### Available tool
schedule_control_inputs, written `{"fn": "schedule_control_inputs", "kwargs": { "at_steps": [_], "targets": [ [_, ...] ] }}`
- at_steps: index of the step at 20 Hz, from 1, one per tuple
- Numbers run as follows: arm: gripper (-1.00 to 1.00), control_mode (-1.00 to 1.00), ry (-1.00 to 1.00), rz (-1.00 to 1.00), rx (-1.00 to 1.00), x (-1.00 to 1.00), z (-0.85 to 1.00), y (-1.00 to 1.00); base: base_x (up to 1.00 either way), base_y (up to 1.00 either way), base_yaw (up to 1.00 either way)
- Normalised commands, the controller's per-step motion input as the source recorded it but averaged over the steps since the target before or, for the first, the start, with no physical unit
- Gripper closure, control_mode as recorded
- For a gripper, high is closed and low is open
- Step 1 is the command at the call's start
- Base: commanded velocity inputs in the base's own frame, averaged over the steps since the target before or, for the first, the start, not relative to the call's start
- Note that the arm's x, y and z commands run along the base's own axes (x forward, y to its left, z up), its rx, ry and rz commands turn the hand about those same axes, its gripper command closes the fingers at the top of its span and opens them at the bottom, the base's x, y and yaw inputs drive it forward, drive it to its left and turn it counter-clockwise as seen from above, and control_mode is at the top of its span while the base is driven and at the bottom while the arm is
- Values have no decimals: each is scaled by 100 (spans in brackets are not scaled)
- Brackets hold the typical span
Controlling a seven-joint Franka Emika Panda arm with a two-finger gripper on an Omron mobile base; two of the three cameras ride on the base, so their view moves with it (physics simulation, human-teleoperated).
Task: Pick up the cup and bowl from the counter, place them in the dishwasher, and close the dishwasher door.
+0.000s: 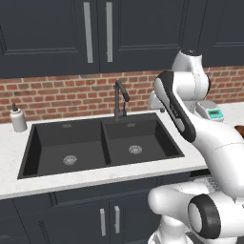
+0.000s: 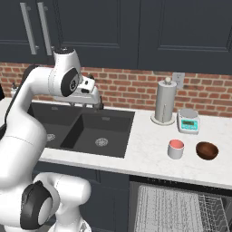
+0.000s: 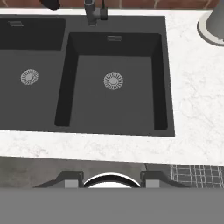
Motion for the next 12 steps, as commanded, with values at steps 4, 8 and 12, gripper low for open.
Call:
{"fn": "schedule_control_inputs", "kwargs": {
  "at_steps": [4,8,12],
  "targets": [
    [-100,-100,0,0,0,1,-3,-4,0,0,0],
    [-100,-100,-1,0,0,0,0,0,0,0,0],
    [-100,-100,0,0,0,0,-3,0,0,0,0]
  ]
}}
